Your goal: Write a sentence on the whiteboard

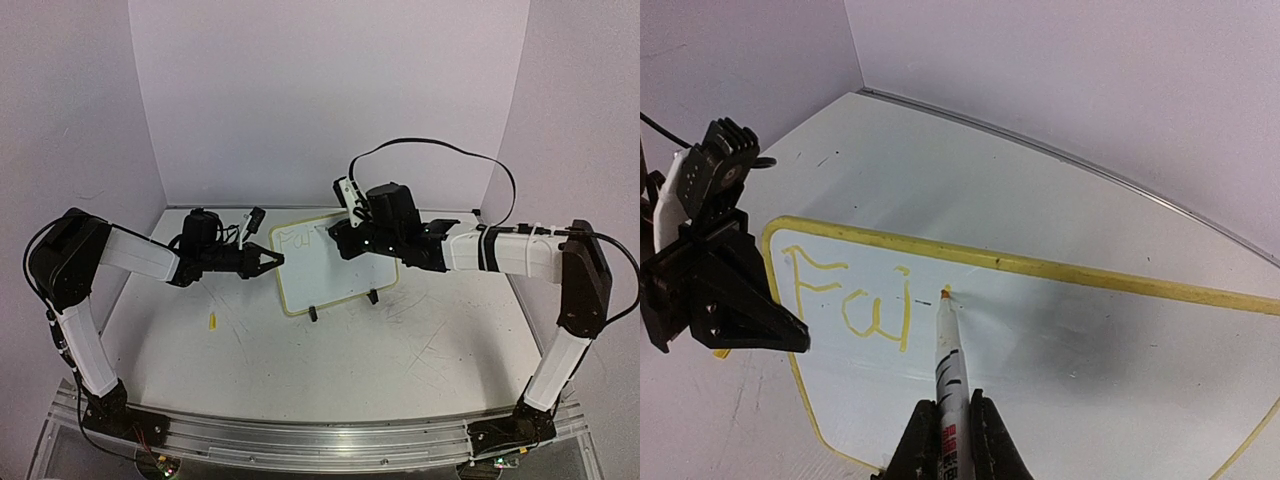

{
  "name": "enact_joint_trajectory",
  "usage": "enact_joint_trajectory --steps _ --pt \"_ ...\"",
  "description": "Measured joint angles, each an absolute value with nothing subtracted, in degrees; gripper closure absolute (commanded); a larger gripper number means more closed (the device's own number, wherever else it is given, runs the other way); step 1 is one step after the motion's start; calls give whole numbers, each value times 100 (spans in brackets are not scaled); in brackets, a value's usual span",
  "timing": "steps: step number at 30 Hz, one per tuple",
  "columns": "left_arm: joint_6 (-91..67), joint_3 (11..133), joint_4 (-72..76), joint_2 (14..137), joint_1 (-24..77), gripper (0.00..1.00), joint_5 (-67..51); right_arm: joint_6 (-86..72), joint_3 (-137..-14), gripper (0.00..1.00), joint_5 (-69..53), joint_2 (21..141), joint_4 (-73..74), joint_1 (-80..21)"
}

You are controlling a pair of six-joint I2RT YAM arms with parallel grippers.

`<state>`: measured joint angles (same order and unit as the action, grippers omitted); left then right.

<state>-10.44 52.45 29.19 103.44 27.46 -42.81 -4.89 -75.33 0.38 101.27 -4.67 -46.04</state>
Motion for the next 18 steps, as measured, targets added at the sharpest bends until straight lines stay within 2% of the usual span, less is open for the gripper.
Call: enact_joint_trajectory --steps 18 --pt "-1046 5249 2899 10344 2744 100 -4269 -620 -7311 100 -44 10125 -470 -4606"
